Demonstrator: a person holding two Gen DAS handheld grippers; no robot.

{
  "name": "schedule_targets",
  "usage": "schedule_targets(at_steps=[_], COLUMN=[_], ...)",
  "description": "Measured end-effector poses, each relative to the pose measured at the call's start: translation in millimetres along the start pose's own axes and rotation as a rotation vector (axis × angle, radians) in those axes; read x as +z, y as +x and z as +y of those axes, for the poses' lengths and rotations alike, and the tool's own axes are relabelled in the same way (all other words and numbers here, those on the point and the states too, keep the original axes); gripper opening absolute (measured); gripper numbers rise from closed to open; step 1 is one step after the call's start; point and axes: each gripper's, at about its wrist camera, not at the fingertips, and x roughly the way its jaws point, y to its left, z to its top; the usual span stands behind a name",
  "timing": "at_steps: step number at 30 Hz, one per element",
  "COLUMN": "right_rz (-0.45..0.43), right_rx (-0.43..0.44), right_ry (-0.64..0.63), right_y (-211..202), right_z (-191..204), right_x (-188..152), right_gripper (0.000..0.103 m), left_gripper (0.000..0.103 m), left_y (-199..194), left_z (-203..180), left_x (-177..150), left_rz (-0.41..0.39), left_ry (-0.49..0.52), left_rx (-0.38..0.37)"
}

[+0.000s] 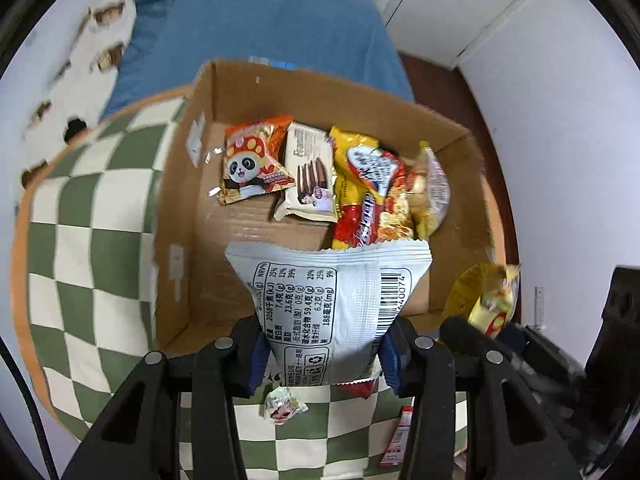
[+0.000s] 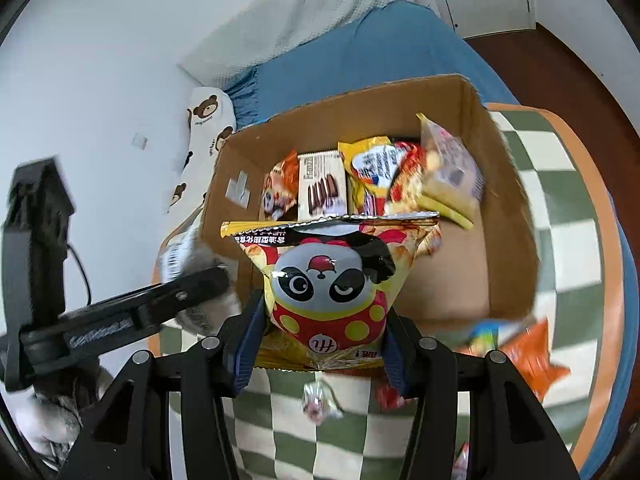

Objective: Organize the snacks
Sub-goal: 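Carry both bags over the box and lower them inside, then open both tools and lift them out of the box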

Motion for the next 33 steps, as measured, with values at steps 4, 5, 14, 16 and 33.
schedule_targets(at_steps=[4,5,14,16,33], right_rz=[0.062,0.076,0.245,0.265,0.146], right_rx=[-0.030,-0.031,-0.010,-0.032,-0.195], right_ry=[0.005,0.012,0.047,0.036,0.010], right_y=[45.2,55.7,122.9,129.0,77.5], right_z=[-1.1,-2.3,-13.2,-15.5,-45.8], right_x=[12.1,12.0,11.6,13.8,13.2], right_gripper=[0.055,0.055,0.064,0.094,0.099], left_gripper=[0.043,0.043,0.052,0.082,0.084], left_y=[35.2,41.2,92.1,94.9,57.4], left_z=[12.7,14.9,31.9,34.9,1.0], left_x=[29.1,33.7,35.3,34.3,6.6], left_rz=[0.099,0.115,0.231,0.224,0.010], left_ry=[-0.029,-0.033,-0.069,-0.081,0.016], left_rx=[0.012,0.015,0.062,0.053,0.156])
